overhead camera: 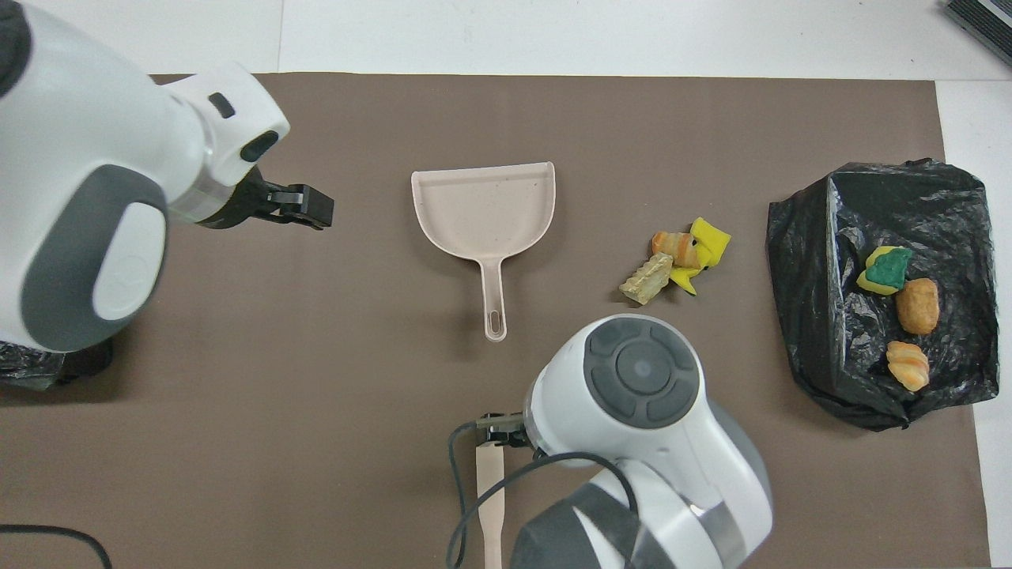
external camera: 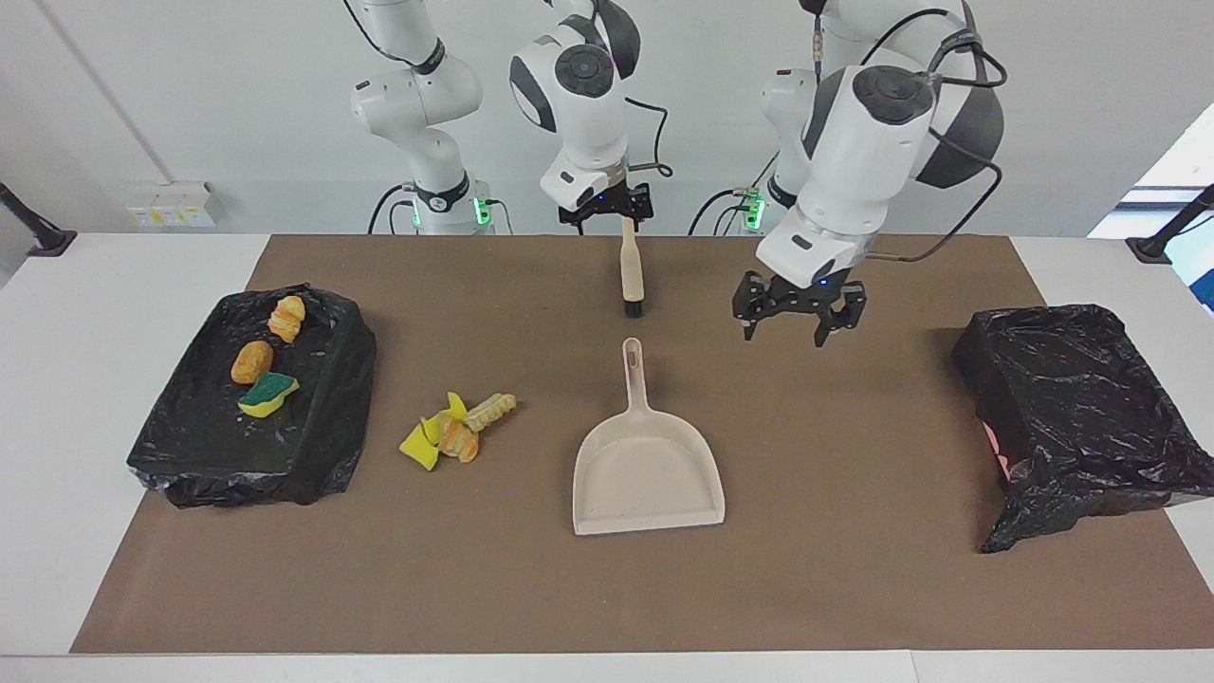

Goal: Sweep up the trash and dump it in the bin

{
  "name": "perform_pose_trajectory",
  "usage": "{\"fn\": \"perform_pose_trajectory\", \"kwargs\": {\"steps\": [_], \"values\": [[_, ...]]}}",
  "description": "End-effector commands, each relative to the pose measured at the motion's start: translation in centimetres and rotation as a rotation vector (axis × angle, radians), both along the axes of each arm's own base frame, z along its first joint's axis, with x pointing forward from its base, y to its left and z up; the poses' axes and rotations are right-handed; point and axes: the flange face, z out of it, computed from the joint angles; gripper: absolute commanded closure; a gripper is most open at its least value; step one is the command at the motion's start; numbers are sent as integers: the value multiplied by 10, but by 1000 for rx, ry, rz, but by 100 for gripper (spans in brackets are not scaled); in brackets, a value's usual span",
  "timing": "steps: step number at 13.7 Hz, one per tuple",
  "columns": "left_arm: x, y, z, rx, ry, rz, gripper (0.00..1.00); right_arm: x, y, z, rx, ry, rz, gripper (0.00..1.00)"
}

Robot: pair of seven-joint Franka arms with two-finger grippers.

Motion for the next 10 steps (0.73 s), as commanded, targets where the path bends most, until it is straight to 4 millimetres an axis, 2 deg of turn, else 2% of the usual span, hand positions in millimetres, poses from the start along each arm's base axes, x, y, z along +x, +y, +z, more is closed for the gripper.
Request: {"fn": "perform_pose_trajectory", "kwargs": {"steps": [1,2,5,6,7,8,10], "values": [[-7,-48,-37,5,-2,23,0,-40,13,-34,7,9,-44,0],[-11,-62,-46,11,2,13,0,-54,16,-44,-3,8,-44,0],[-23,-101,-77,-3,-8,40,0,-79,20,-64,10,38,-63,0],[-26,-102,-86,0,-3,38,0,-94,24,-77,12,22,-65,0],[-32,-112,-89,-4,-5,25,0,-109,26,-90,11,7,-64,0],[-40,-123,-103,-8,-4,33,0,-115,22,-98,-2,11,-61,0],[-48,-126,-123,-1,6,28,0,-118,20,-100,-10,16,-57,0]]}}
